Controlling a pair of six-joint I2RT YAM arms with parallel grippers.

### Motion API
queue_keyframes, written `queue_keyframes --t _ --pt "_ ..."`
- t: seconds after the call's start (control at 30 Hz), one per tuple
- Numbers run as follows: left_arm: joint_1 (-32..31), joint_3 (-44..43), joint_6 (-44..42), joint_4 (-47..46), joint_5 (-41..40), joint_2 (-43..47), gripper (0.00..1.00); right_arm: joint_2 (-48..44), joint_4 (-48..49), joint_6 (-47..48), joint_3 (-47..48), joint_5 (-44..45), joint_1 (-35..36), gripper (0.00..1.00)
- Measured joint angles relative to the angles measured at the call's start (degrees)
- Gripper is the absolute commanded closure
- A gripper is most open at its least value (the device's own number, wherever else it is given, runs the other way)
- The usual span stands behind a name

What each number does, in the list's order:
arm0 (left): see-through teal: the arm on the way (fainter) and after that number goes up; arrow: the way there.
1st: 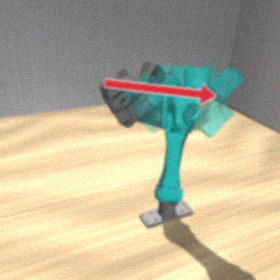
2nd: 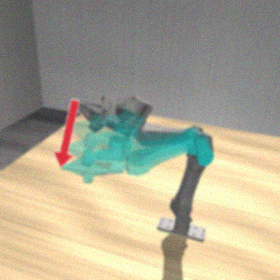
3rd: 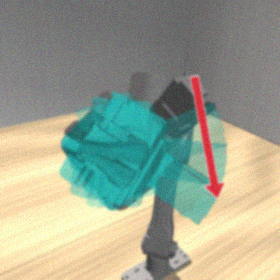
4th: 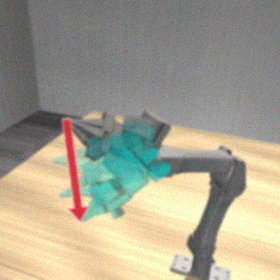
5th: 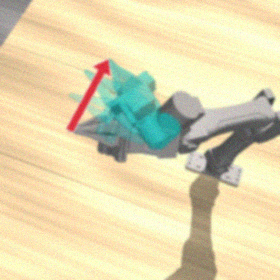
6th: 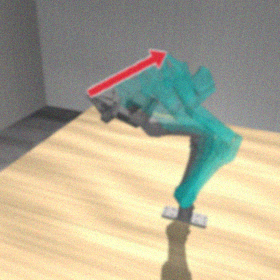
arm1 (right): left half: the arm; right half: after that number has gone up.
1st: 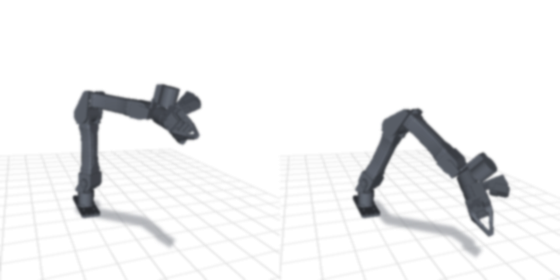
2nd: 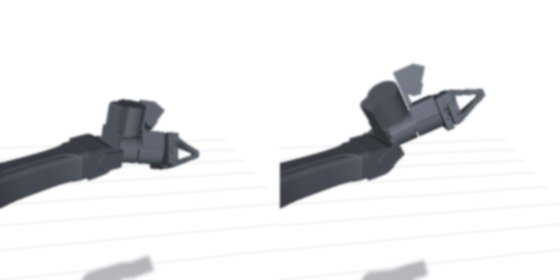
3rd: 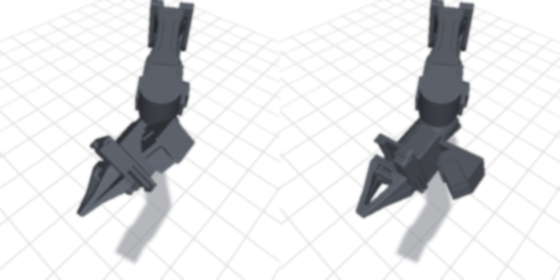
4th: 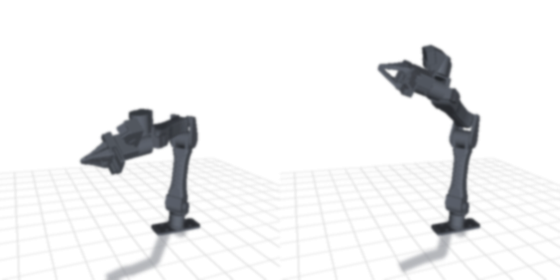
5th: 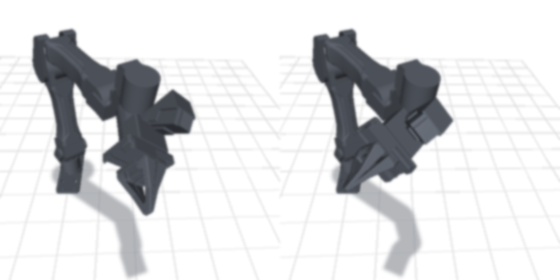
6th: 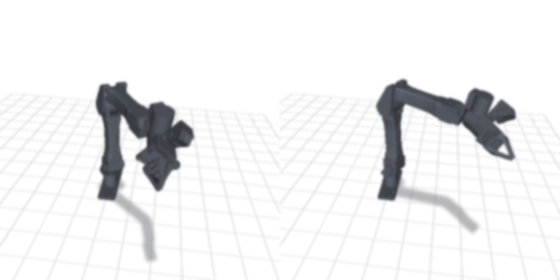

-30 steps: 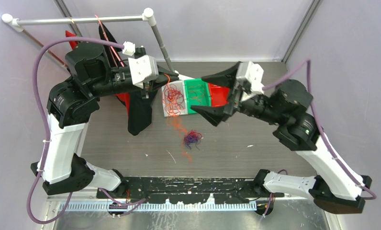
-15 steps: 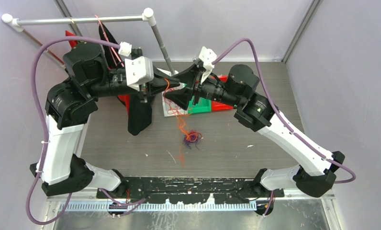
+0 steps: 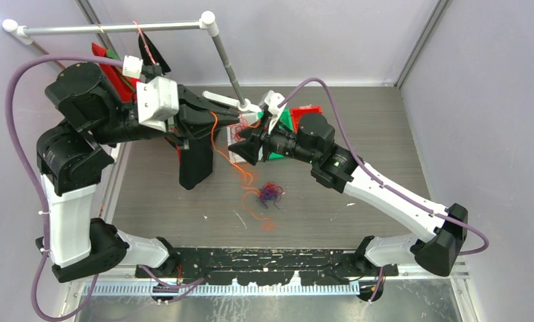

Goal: Untangle the cables

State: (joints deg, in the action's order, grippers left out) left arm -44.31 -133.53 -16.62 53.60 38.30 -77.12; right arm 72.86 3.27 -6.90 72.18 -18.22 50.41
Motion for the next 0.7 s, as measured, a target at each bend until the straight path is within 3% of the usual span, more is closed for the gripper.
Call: queue_keyframes --t 0.3,0.4,0.57,0.7 --pt "0.0 -5.6 3.1 -0.9 0.3 0.2 1.00 0.2 6.9 -5.0 -7.2 1.9 -0.4 0.47" --pt "0.0 -5.4 3.8 -2.2 0.0 1.0 1.00 0.4 9.0 -6.8 -8.7 2.1 -0.4 0.43" --pt "0.0 -0.1 3.4 -5.0 -3.7 2.8 1.00 0.2 8.3 -7.3 -9.9 4.9 -0.6 0.39" --pt "0.0 7.2 0.9 -8.3 -8.8 3.9 1.00 -1.5 5.7 -6.6 -9.9 11.6 -3.0 0.42"
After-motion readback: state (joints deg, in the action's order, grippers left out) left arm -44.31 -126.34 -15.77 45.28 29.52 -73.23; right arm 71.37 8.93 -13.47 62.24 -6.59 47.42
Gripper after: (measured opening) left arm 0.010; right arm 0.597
